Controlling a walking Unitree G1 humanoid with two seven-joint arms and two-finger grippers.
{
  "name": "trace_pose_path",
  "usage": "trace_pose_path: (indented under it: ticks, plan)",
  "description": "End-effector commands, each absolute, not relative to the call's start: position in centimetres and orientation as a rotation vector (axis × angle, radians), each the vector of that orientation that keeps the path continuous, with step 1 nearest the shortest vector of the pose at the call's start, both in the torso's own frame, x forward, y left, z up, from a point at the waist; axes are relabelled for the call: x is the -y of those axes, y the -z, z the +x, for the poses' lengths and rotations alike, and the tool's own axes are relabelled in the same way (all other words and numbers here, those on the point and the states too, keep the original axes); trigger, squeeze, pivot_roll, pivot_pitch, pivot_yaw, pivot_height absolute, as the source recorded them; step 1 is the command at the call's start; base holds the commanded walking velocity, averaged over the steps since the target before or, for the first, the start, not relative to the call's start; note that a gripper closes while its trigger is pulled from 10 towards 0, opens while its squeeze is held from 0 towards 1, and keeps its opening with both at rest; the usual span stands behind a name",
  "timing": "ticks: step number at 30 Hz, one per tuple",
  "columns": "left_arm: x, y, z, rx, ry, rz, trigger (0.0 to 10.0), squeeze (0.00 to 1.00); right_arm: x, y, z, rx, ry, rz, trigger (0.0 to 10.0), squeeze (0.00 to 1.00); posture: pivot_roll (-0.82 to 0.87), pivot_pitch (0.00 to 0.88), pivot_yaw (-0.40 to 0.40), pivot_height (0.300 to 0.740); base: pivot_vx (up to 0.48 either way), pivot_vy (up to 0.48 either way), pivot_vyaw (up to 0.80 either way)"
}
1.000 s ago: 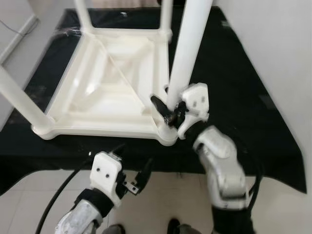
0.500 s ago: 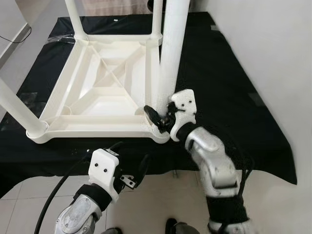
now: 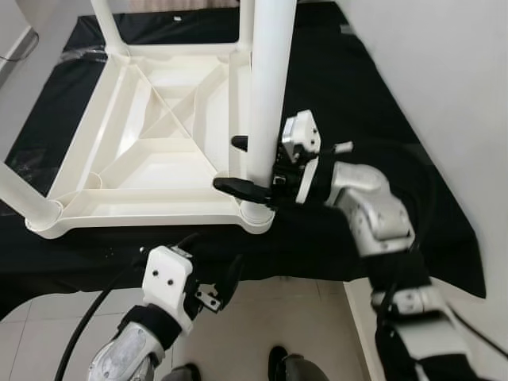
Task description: Building children table
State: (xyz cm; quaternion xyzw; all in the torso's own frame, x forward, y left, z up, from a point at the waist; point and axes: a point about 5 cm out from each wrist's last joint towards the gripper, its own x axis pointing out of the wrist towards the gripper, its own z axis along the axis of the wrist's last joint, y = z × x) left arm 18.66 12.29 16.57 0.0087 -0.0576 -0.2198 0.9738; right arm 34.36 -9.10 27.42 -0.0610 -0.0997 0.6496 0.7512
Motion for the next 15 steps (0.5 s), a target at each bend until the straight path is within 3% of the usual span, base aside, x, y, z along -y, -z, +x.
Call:
trace_pose_path:
  ticks: [1,6,7,9,11,15]
  plan:
    - [-12.4,-16.4,18.2,0.092,0.447,0.028,10.0,0.00,9.2,-27.4,34.3,0.212,-1.490,-0.086,10.0,0.00,0.14,0.307,-0.029,0.740,0.000,0.000,0.00]
    - [-12.5,-16.4,17.8,0.084,0.447,0.028,10.0,0.00,9.7,-27.9,34.6,0.206,-1.554,-0.073,10.0,0.00,0.14,0.324,-0.022,0.740,0.000,0.000,0.00]
    - [-12.6,-16.5,17.6,0.080,0.447,0.029,10.0,0.00,9.9,-28.1,34.7,0.204,-1.585,-0.074,8.7,0.00,0.15,0.330,-0.018,0.740,0.000,0.000,0.00]
    - [-12.6,-16.5,17.6,0.080,0.447,0.029,10.0,0.00,9.9,-28.1,34.7,0.204,-1.585,-0.074,8.7,0.00,0.15,0.330,-0.018,0.740,0.000,0.000,0.00]
    - [-12.7,-16.5,17.2,0.071,0.448,0.029,10.0,0.00,10.0,-28.4,34.9,0.204,-1.639,-0.081,0.0,0.00,0.16,0.340,-0.011,0.740,0.000,0.000,0.00]
    - [-12.8,-16.5,16.8,0.061,0.449,0.031,10.0,0.00,9.9,-28.7,35.1,0.217,-1.677,-0.088,0.0,0.00,0.16,0.345,-0.004,0.740,0.000,0.000,0.00]
